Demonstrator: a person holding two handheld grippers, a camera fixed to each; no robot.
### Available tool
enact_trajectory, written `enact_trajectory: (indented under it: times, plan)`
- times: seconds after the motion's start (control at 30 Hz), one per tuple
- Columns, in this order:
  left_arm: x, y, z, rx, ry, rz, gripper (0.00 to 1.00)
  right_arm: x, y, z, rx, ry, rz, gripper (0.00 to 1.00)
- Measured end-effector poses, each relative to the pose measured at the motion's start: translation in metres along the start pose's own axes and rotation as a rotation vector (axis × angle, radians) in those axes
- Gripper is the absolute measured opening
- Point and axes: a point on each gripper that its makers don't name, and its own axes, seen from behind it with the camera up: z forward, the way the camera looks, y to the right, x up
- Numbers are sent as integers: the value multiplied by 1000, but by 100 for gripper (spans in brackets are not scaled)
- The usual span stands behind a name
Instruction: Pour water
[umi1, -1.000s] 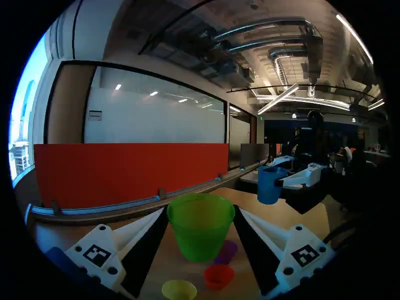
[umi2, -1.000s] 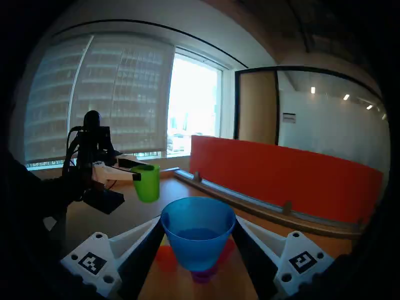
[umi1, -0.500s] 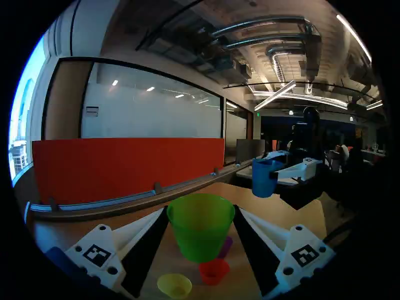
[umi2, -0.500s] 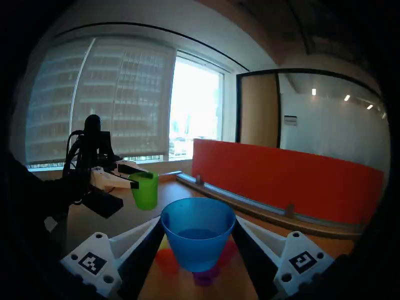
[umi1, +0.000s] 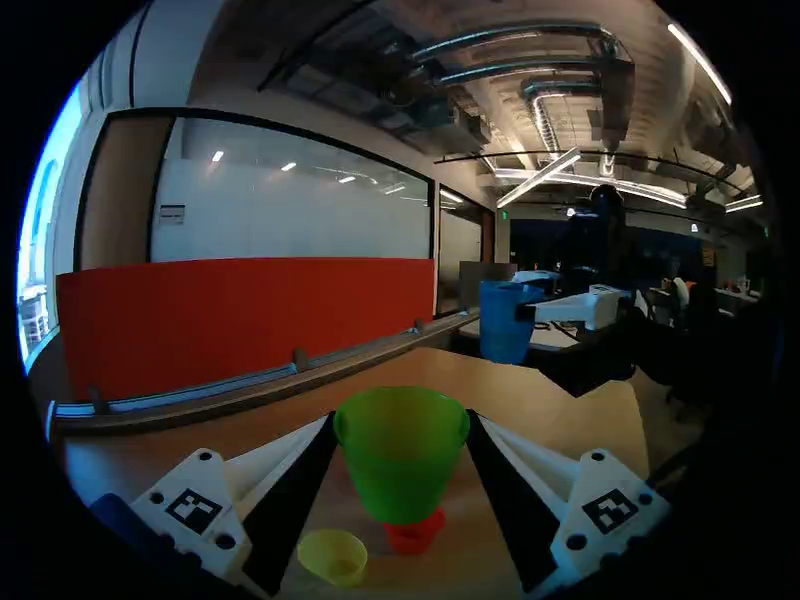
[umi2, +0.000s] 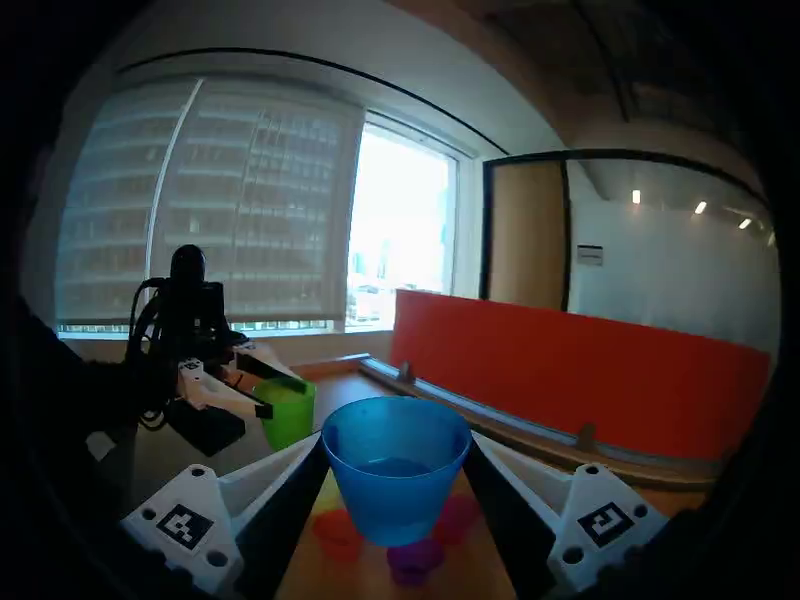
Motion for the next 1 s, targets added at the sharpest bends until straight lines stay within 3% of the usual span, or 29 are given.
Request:
enact_trajectory:
  times: [1.0]
  plan:
    - [-31, 11, 0, -36, -16, -11, 90, 33, -20, 51, 76, 24, -221, 90]
